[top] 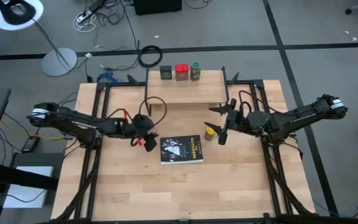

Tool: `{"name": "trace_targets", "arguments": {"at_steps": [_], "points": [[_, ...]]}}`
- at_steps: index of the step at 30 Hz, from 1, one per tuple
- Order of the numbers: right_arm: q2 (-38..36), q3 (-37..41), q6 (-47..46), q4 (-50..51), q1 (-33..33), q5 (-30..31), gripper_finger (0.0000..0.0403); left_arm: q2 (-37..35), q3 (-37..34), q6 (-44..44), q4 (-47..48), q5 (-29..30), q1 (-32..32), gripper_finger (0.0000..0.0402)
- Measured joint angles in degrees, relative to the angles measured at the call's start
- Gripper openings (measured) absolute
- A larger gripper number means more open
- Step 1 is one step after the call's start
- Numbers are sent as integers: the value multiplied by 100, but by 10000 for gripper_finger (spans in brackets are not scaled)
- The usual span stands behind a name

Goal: Shelf spices
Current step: Remove the transparent seasoning bottle from the shelf

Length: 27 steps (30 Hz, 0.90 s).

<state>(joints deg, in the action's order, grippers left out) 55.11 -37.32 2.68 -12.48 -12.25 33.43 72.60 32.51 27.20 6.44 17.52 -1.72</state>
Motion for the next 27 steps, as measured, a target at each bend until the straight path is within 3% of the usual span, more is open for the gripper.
{"name": "trace_targets", "arguments": {"at_steps": [13,27], "points": [[0,2,-1,-57,0,0,297,102,-846,-427,-626,275,-105,178],[0,2,0,-76,0,-2,297,101,-940,-295,-767,339,-105,206]]}}
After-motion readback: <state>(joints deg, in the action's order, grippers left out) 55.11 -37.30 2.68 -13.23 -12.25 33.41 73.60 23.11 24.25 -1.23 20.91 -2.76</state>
